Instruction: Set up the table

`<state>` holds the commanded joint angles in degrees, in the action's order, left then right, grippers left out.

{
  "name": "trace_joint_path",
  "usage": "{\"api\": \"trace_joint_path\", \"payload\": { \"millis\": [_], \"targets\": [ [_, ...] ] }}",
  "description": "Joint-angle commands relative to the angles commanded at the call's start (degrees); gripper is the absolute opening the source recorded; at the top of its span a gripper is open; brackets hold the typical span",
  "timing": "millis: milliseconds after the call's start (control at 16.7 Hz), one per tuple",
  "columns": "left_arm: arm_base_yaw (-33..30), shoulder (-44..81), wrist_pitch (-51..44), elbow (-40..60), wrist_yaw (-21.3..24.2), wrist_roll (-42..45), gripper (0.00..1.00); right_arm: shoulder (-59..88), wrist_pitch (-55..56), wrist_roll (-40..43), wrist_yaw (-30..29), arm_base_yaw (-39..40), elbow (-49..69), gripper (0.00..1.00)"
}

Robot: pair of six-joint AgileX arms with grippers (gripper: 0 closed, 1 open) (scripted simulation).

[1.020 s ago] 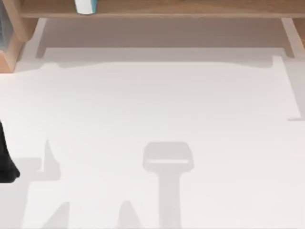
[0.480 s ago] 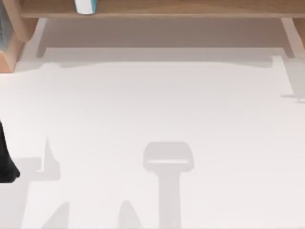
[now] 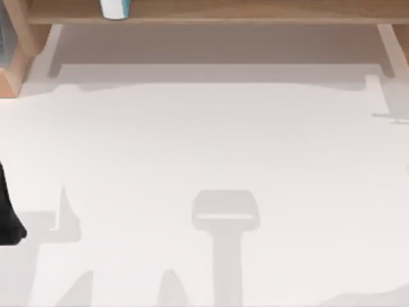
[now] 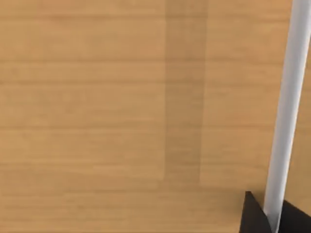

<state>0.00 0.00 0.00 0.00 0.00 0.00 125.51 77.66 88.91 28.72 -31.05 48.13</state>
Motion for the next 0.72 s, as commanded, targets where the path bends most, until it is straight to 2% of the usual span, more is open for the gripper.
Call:
{"api": "trace_joint_path", "payload": {
  "millis": [240, 540, 720],
  "targets": [
    [0.0, 0.0, 0.0, 0.0, 0.0, 0.0, 1.0, 3.04, -4.43, -0.03, -2.65, 2.48, 7.3, 0.0],
    [0.0, 0.0, 0.0, 0.0, 0.0, 0.0, 1.0, 3.26, -4.98, -0.09, -2.82, 2.48, 7.75, 0.0],
    [0.0, 0.0, 0.0, 0.0, 0.0, 0.0, 1.0, 5.31, -7.15, 0.05, -3.66, 3.52, 11.92, 0.0]
  ]
}}
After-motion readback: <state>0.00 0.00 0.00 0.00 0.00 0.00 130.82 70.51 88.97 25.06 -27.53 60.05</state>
